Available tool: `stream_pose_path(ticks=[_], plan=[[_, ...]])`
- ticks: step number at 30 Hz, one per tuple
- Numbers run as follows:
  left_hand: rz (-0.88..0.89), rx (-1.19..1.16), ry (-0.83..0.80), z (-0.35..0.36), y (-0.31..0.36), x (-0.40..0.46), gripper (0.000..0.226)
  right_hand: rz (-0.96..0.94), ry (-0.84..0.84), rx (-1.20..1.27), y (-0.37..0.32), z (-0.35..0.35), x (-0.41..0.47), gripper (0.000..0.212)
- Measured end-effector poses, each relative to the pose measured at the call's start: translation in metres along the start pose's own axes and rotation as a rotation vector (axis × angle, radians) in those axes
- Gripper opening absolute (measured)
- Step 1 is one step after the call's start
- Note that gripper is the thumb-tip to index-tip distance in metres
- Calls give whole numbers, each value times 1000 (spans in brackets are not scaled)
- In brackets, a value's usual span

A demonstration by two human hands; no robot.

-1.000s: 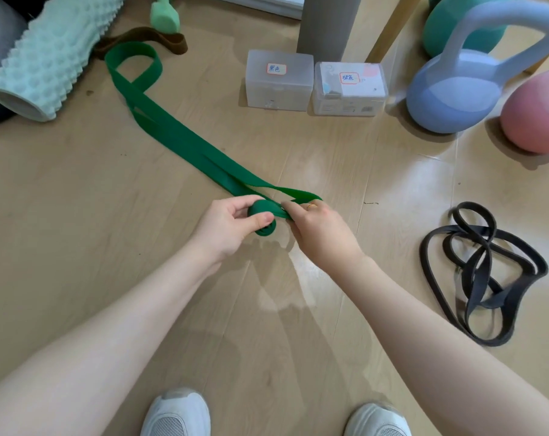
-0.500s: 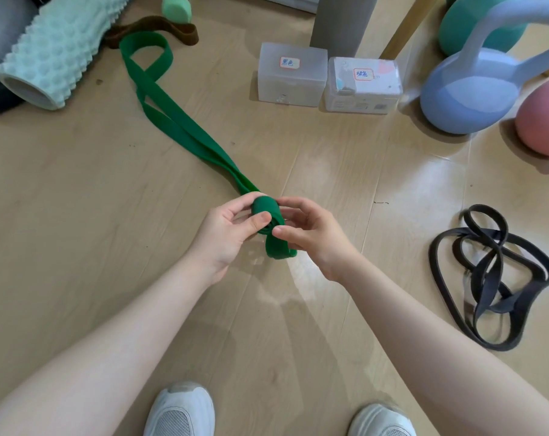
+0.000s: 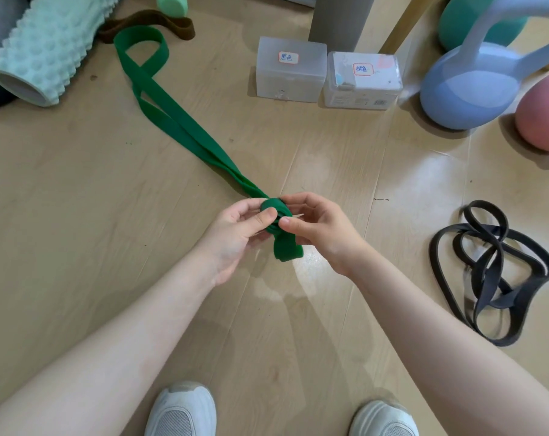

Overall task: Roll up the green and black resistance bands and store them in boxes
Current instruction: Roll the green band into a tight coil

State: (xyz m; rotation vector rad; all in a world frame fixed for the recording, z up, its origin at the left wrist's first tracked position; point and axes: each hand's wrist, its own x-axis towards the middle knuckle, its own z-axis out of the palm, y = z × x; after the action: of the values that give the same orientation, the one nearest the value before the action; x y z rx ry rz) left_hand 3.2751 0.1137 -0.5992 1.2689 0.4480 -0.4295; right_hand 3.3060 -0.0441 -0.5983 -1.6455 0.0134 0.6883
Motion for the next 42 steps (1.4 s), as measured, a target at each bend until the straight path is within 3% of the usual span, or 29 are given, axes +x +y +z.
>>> stream_pose_path(ticks=[5,10,14,17,21,26,28,30,32,35,38,42], plan=[[-35,551,-195,-11,18,-1,31,-153,-177,-550,-13,-12,-2,36],[2,752,-160,-4,12,0,25,-90,-149,-699,-8,-7,0,70],[32,623,-125,-8,1,-3,16,-97,-188,-639,8,-17,0,65],[60,539,-53,-19,2,-3,20,-146,-291,-980,23,-38,2,66],[92,315,-5,-22,8,-3,23,-285,-289,-1317,40,-40,12,41],[85,135,45,-17,28,4,29,-424,-58,-1328,12,-45,23,28],[87,114,31,-4,41,6,26,-499,129,-1364,-10,-68,19,25],[95,98,-20,22,55,10,19,-462,352,-1389,-38,-94,4,30],[106,66,-76,55,70,14,16,-401,493,-1419,-62,-117,-18,38],[120,38,-126,95,86,20,16,-310,667,-1413,-76,-135,-50,34],[103,14,-78,105,79,22,28,-243,602,-1480,-59,-130,-63,42],[106,83,13,84,50,17,21,-42,299,-1392,-17,-92,-58,35]])
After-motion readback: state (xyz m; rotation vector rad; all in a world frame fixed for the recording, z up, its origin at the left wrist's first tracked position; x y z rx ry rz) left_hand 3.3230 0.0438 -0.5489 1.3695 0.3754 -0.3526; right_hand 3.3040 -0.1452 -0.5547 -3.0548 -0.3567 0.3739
